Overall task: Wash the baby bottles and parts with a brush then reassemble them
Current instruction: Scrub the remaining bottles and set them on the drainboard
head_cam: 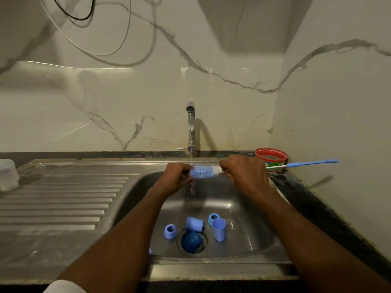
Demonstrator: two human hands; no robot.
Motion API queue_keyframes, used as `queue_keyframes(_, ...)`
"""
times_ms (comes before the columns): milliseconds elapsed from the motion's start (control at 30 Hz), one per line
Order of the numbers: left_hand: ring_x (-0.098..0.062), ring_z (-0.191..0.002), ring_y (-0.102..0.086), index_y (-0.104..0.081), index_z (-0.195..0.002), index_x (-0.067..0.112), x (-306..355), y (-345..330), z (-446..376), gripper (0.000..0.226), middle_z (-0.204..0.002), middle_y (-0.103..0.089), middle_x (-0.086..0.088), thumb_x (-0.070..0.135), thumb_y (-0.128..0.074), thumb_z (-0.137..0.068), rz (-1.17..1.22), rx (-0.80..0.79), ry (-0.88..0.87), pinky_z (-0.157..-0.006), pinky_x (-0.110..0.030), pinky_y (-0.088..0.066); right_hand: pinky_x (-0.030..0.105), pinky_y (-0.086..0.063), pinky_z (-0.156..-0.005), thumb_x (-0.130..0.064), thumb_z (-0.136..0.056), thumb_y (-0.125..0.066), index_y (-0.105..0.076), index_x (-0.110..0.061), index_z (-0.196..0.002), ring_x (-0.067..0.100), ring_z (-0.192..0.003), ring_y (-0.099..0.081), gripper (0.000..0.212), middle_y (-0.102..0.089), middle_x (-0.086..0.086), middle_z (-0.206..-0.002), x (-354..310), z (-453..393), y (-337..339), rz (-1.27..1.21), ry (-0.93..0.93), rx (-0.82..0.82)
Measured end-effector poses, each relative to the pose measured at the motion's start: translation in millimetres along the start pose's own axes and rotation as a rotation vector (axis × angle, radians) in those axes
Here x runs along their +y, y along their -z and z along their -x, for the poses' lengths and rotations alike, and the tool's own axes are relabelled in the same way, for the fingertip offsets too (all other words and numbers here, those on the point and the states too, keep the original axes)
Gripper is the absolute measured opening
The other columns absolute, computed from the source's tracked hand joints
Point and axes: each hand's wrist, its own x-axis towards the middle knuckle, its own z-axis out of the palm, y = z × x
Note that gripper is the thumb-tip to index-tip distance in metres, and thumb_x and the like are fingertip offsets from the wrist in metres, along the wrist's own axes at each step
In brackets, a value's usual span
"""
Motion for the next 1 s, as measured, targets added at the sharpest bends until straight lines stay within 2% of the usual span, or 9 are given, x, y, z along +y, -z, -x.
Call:
queue_keyframes(133, 0.007, -0.093, -0.058, -0.07, -0.121, 0.018, -5.2, 3.7, 5.7, 0.03, -0.114, -0.074, 0.001, 0.023, -0.074, -0.091, -0.021, 0.0, -0.025, -0.084, -0.012, -0.05, 0.03, -0.049, -0.062, -0.042, -0.088, -0.067, -0.065, -0.031, -0.094, 0.018, -0.08, -0.064, 0.012, -0.066, -0.007, -0.088, -9.2, -2.1, -7.7, 0.067, 0.04, 0.016)
queue_keyframes(200, 0.004, -0.093, -0.061, -0.071, -0.117, 0.02, -6.2, 6.1, 5.8, 0.026, -0.11, -0.074, 0.002, 0.025, -0.073, -0.092, -0.036, 0.042, -0.06, -0.089, -0.024, -0.054, 0.034, -0.052, -0.072, -0.045, -0.087, -0.067, -0.067, -0.03, -0.096, 0.018, -0.083, -0.064, 0.017, -0.067, -0.006, -0.088, -16.6, -1.9, -5.8, -0.065, -0.109, -0.087)
queue_keyframes(367, -0.018, -0.092, -0.065, -0.075, -0.109, 0.019, 0.9, 7.0, 0.4, 0.02, -0.101, -0.075, -0.004, 0.029, -0.073, -0.092, -0.303, 0.186, -0.235, -0.079, -0.026, -0.046, 0.023, -0.039, -0.052, -0.021, -0.092, -0.069, -0.067, -0.006, -0.102, 0.011, -0.054, -0.046, 0.019, -0.06, 0.002, -0.067, -18.9, -17.5, 5.1, -1.054, -0.792, -0.65)
queue_keyframes(433, -0.018, -0.092, -0.067, -0.074, -0.111, 0.019, -0.1, 4.6, 0.2, 0.023, -0.103, -0.075, -0.004, 0.029, -0.076, -0.09, -0.348, 0.181, -0.253, -0.078, -0.024, -0.044, 0.025, -0.042, -0.057, -0.032, -0.092, -0.068, -0.068, -0.008, -0.107, 0.012, -0.059, -0.053, 0.029, -0.063, -0.001, -0.07, -11.3, -16.1, -1.5, -0.868, -0.648, -0.603)
queue_keyframes(533, -0.014, -0.1, -0.07, -0.07, -0.121, 0.023, -3.6, 2.6, -0.4, 0.027, -0.112, -0.075, 0.0, 0.03, -0.071, -0.094, -0.251, 0.074, -0.17, -0.087, -0.026, -0.053, 0.034, -0.05, -0.075, -0.069, -0.077, -0.067, -0.062, -0.024, -0.116, 0.02, -0.09, -0.064, 0.06, -0.067, -0.002, -0.099, -4.5, -6.6, -17.3, -0.267, -0.216, -0.282)
queue_keyframes(600, -0.01, -0.101, -0.069, -0.069, -0.122, 0.022, -5.4, 1.8, -1.0, 0.026, -0.114, -0.075, 0.001, 0.028, -0.067, -0.097, -0.194, 0.006, -0.135, -0.089, -0.025, -0.054, 0.038, -0.052, -0.082, -0.064, -0.076, -0.072, -0.054, -0.03, -0.124, 0.023, -0.101, -0.063, 0.062, -0.065, -0.001, -0.116, -4.3, -3.0, -22.9, -0.218, -0.024, -0.174)
queue_keyframes(700, -0.002, -0.093, -0.063, -0.07, -0.122, 0.017, -8.8, 0.5, 3.3, 0.026, -0.111, -0.075, -0.001, 0.021, -0.068, -0.096, -0.178, -0.033, -0.116, -0.079, -0.005, -0.042, 0.033, -0.045, -0.071, -0.04, -0.089, -0.071, -0.056, -0.026, -0.127, 0.024, -0.098, -0.065, 0.044, -0.065, 0.004, -0.119, -14.0, -6.2, -24.4, -0.01, 0.148, -0.091)
queue_keyframes(900, -0.009, -0.095, -0.07, -0.074, -0.113, 0.015, -10.9, 9.3, 6.6, 0.025, -0.106, -0.076, -0.001, 0.017, -0.077, -0.088, -0.123, 0.095, -0.188, -0.086, -0.023, -0.054, 0.03, -0.037, -0.067, -0.041, -0.098, -0.059, -0.066, -0.028, -0.116, 0.018, -0.083, -0.063, 0.023, -0.07, -0.003, -0.094, -16.9, -11.6, -16.5, -0.072, -0.038, -0.13)
queue_keyframes(1000, -0.012, -0.1, -0.069, -0.073, -0.118, 0.015, -1.5, 8.2, 3.3, 0.028, -0.111, -0.075, -0.003, 0.014, -0.074, -0.09, -0.105, 0.184, -0.18, -0.088, -0.024, -0.055, 0.024, -0.046, -0.054, -0.032, -0.1, -0.056, -0.07, -0.014, -0.109, 0.009, -0.055, -0.062, 0.024, -0.07, -0.007, -0.061, -9.7, -17.5, -1.9, -0.771, -0.438, -0.445)
